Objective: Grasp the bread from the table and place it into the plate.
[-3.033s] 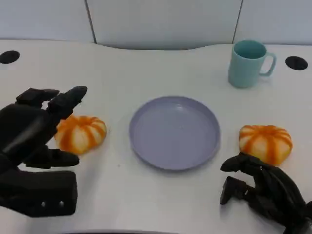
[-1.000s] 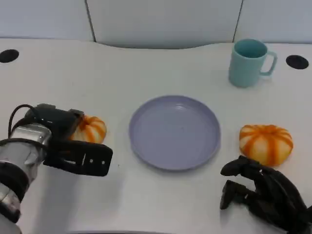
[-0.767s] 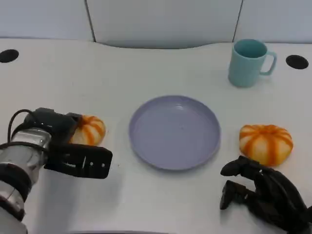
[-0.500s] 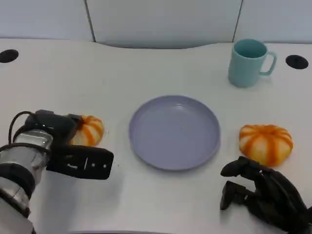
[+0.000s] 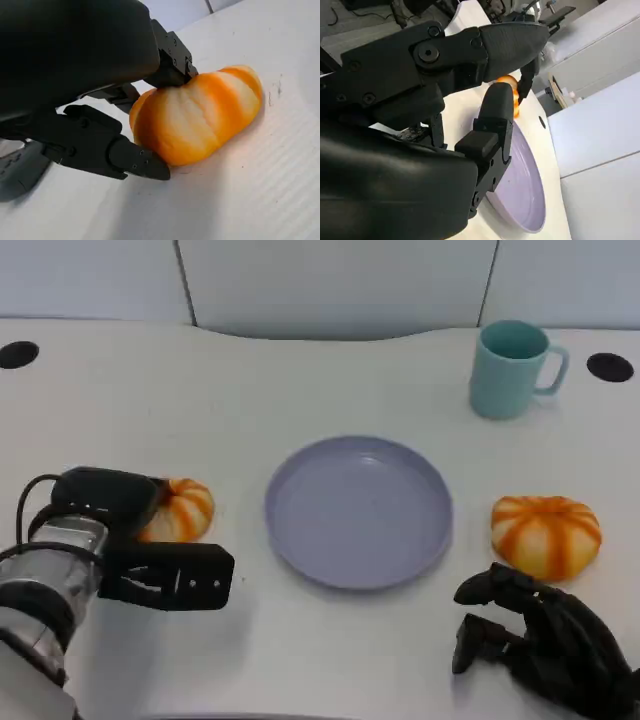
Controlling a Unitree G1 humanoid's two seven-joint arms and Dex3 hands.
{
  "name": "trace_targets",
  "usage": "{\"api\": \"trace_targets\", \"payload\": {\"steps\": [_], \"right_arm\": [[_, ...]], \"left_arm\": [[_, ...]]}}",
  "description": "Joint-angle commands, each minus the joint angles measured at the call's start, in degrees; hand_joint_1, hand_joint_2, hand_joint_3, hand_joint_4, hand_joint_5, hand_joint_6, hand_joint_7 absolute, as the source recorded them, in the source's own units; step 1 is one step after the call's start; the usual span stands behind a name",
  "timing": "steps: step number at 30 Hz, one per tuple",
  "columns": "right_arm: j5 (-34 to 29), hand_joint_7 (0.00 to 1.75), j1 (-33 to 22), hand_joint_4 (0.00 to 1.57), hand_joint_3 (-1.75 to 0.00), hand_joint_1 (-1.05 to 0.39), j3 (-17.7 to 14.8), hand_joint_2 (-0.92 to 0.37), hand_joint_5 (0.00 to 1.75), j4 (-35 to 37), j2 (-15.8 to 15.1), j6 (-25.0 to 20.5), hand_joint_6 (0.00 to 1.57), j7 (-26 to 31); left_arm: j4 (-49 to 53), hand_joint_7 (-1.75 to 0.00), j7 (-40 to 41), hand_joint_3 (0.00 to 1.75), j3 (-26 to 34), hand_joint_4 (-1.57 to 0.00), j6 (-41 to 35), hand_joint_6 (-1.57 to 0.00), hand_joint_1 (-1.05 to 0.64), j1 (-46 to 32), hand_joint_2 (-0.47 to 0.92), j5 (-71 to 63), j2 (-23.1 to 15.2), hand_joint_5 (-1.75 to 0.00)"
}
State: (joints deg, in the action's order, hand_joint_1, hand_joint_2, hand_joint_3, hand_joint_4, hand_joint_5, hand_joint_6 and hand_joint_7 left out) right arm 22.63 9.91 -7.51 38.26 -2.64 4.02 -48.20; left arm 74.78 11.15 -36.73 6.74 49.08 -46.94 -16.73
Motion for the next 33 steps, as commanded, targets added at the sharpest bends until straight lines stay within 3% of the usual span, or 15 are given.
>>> {"api": "trace_targets", "payload": {"steps": [1, 6, 7, 9, 10, 12, 14, 19, 21, 26, 27, 30, 31, 33], "right_arm": [[-0.8, 0.99, -2.6, 0.62, -0.23, -0.53, 0.1, -0.92, 1.51, 1.5, -0.5, -1.3, 0.64, 0.7], [-0.7, 0.99, -2.8, 0.62, -0.24, -0.53, 0.2, -0.92, 1.51, 1.2, -0.5, -1.4, 0.64, 0.6], [-0.7, 0.99, -2.9, 0.62, -0.24, -0.52, 0.2, -0.92, 1.50, 1.1, -0.6, -1.6, 0.64, 0.6], [-0.8, 0.99, -3.2, 0.62, -0.24, -0.53, 0.4, -0.92, 1.50, 0.7, -0.6, -1.6, 0.64, 1.0], [-0.8, 0.99, -3.2, 0.62, -0.24, -0.53, 0.4, -0.92, 1.50, 0.6, -0.6, -1.6, 0.64, 1.0], [-0.8, 0.99, -3.3, 0.62, -0.24, -0.53, 0.5, -0.92, 1.49, 0.5, -0.6, -1.5, 0.64, 0.9], [-0.6, 0.99, -3.4, 0.62, -0.24, -0.53, 0.5, -0.92, 1.49, 0.3, -0.6, -1.6, 0.64, 0.8], [-0.6, 1.00, -3.6, 0.62, -0.24, -0.53, 0.7, -0.92, 1.51, -0.3, -0.6, -2.1, 0.64, 1.3], [-0.5, 1.01, -3.6, 0.62, -0.23, -0.54, 0.7, -0.92, 1.51, -0.3, -0.5, -2.2, 0.64, 1.4], [-0.4, 1.01, -3.4, 0.62, -0.23, -0.54, 0.7, -0.92, 1.52, 0.0, -0.5, -2.0, 0.64, 1.2], [-0.4, 1.01, -3.4, 0.62, -0.23, -0.54, 0.7, -0.92, 1.52, 0.1, -0.5, -1.9, 0.64, 1.2], [-0.5, 1.01, -3.3, 0.61, -0.24, -0.53, 0.7, -0.92, 1.52, 0.1, -0.4, -1.8, 0.64, 1.5], [-0.6, 1.01, -3.3, 0.61, -0.24, -0.53, 0.8, -0.92, 1.52, 0.0, -0.4, -1.9, 0.63, 1.7], [-0.6, 1.01, -3.3, 0.61, -0.24, -0.53, 0.9, -0.92, 1.51, -0.1, -0.4, -2.0, 0.63, 1.8]], "left_arm": [[0.9, -0.78, 1.5, 0.04, 0.6, -0.47, 1.4, -0.59, -0.19, -1.5, 0.91, 0.8, -1.8, -1.16], [1.0, -0.80, 3.0, 0.01, 0.7, -0.47, 2.1, -0.61, -0.19, -1.6, 0.92, 0.7, -2.1, -1.26], [1.0, -1.18, 3.8, 0.01, 0.7, -0.56, 2.4, -0.54, -0.17, -1.7, 0.90, 0.7, -2.2, -1.55], [1.1, -1.39, 5.8, 0.01, 0.4, -0.62, 2.7, -0.51, -0.19, -1.8, 0.90, 0.2, -2.5, -1.70], [1.2, -1.31, 6.0, 0.00, 0.3, -0.64, 2.8, -0.56, -0.21, -1.8, 0.90, 0.1, -2.6, -1.72], [1.3, -1.00, 6.5, 0.00, 0.5, -0.67, 3.0, -0.70, -0.24, -1.8, 0.89, 0.3, -2.7, -1.74], [1.3, -0.70, 7.0, 0.01, 1.2, -0.67, 3.9, -0.83, -0.26, -1.9, 0.90, 1.1, -2.9, -1.65], [1.2, -0.59, 7.3, 0.01, 2.3, -0.71, 5.4, -0.88, -0.24, -2.0, 0.92, 1.9, -2.9, -1.48], [1.2, -0.73, 7.0, 0.06, 3.0, -0.69, 5.5, -0.80, -0.22, -2.0, 0.92, 2.7, -2.7, -1.40], [1.1, -0.85, 7.9, 0.05, 4.0, -0.68, 6.3, -0.75, -0.20, -2.1, 0.92, 3.9, -2.6, -1.32], [1.1, -1.13, 8.2, 0.06, 4.3, -0.66, 6.7, -0.66, -0.18, -2.2, 0.92, 4.1, -2.7, -1.44], [0.8, -1.43, 8.3, 0.06, 5.0, -0.64, 7.9, -0.57, -0.17, -1.7, 0.92, 4.6, -3.1, -1.58], [0.6, -1.61, 8.4, 0.08, 5.5, -0.65, 8.7, -0.53, -0.13, -1.5, 0.92, 5.1, -3.4, -1.68], [0.4, -1.71, 8.5, 0.08, 6.1, -0.69, 9.6, -0.52, -0.10, -1.3, 0.92, 5.6, -3.7, -1.73]]}}
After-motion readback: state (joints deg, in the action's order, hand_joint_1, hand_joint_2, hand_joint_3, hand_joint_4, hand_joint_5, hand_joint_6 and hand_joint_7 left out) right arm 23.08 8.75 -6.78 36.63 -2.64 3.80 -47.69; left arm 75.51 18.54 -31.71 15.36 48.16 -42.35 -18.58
